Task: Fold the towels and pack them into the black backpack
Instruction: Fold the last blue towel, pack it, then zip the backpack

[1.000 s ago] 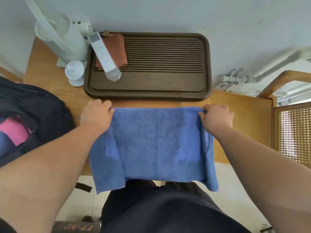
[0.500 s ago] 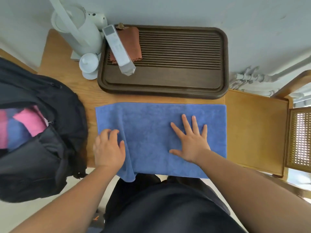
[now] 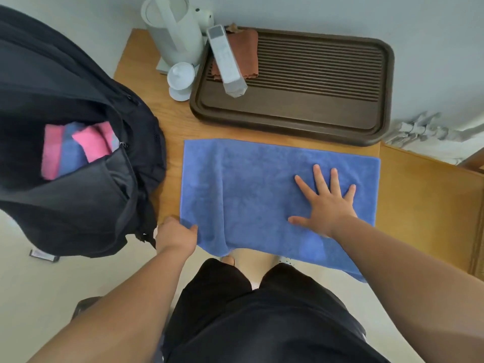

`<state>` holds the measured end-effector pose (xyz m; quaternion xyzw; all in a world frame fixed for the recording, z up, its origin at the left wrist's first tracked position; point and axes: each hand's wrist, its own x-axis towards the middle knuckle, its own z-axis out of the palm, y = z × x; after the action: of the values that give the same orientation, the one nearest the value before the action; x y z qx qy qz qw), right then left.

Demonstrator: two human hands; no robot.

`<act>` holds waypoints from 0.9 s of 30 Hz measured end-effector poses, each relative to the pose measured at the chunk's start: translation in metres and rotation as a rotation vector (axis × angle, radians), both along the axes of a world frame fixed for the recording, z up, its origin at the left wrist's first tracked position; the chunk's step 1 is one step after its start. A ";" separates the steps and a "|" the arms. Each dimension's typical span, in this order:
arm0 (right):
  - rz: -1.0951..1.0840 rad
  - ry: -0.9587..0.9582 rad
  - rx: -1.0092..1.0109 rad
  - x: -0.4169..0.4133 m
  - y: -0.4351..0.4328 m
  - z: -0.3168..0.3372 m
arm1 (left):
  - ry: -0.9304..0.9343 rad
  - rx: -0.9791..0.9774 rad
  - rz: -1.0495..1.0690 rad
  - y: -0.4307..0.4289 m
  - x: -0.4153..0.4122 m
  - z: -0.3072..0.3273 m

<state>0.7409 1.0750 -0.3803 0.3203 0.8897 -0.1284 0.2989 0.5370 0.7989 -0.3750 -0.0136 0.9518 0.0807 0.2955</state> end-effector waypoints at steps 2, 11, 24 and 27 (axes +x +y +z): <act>0.003 -0.015 0.011 -0.001 0.000 0.002 | -0.001 0.046 -0.072 0.002 0.000 -0.005; 0.078 0.056 -0.020 -0.035 -0.049 0.009 | 0.047 0.202 -0.101 0.001 -0.028 0.008; 0.365 0.276 0.024 -0.184 -0.103 0.028 | -0.108 0.245 -0.186 -0.038 -0.041 -0.006; 0.514 0.245 -0.053 -0.232 -0.125 0.027 | -0.157 0.309 -0.211 -0.044 -0.040 -0.004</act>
<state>0.5085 0.9502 -0.3534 0.0582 0.9675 -0.1093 0.2203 0.4973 0.7545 -0.3791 0.1254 0.8984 0.1930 0.3741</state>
